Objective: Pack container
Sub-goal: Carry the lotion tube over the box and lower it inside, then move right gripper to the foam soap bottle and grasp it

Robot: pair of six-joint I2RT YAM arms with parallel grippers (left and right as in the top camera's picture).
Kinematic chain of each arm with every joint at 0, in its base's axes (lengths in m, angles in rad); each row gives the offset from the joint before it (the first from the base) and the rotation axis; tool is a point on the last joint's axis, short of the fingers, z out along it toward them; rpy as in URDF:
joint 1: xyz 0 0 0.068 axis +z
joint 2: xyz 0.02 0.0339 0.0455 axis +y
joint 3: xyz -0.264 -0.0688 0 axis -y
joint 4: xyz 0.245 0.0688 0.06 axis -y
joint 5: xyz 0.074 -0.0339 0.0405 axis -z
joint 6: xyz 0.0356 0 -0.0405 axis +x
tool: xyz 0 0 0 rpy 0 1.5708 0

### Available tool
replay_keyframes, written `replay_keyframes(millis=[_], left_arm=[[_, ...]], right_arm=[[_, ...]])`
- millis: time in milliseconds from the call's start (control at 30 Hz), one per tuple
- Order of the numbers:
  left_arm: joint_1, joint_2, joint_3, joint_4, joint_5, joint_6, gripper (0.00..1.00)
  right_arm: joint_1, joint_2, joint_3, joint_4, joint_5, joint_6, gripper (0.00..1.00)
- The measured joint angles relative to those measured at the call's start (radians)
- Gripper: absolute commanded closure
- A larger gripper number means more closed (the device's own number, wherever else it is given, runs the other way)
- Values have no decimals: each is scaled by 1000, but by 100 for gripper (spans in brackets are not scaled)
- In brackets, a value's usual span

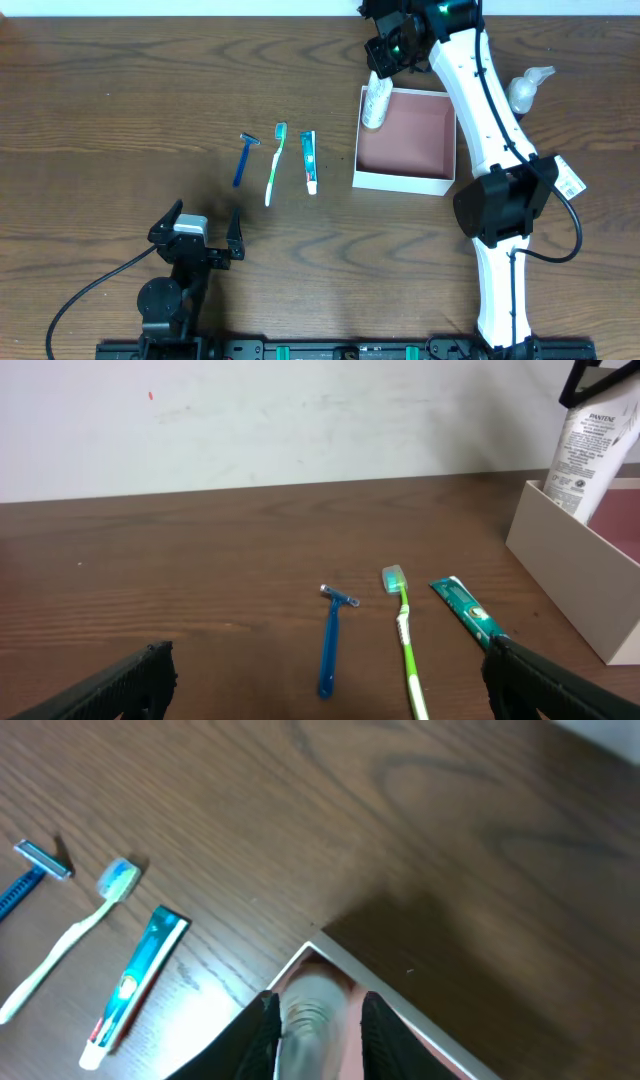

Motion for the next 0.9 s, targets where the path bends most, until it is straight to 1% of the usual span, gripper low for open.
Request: replay_keyframes(millis=[67, 167, 200, 233, 267, 400, 467, 500, 633, 700, 800, 833, 900], left_arm=[[0, 0, 0, 0, 0, 0, 2], [0, 0, 0, 0, 0, 0, 2], [0, 0, 0, 0, 0, 0, 2], [0, 0, 0, 0, 0, 0, 2], [0, 0, 0, 0, 0, 0, 2], [0, 0, 0, 0, 0, 0, 2], [0, 0, 0, 0, 0, 0, 2], [0, 0, 0, 0, 0, 0, 2], [0, 0, 0, 0, 0, 0, 2], [0, 0, 0, 0, 0, 0, 2], [0, 0, 0, 0, 0, 0, 2], [0, 0, 0, 0, 0, 0, 2], [0, 0, 0, 0, 0, 0, 2]], right_arm=[[0, 0, 5, 3, 8, 3, 64], [-2, 0, 33, -3, 30, 5, 59], [-3, 0, 49, -5, 39, 7, 51], [-5, 0, 68, -9, 45, 14, 40], [-9, -1, 92, -15, 51, 21, 27], [-55, -40, 183, -43, 103, 64, 19], [-95, -80, 209, -51, 124, 96, 10], [-128, -113, 220, -58, 134, 127, 1], [-258, -216, 251, -101, 138, 204, 1], [-328, -254, 265, -180, 103, 242, 1], [-379, -270, 265, -240, 72, 300, 1], [-383, -269, 263, -257, 76, 335, 1], [-392, -258, 249, -330, 136, 494, 1]])
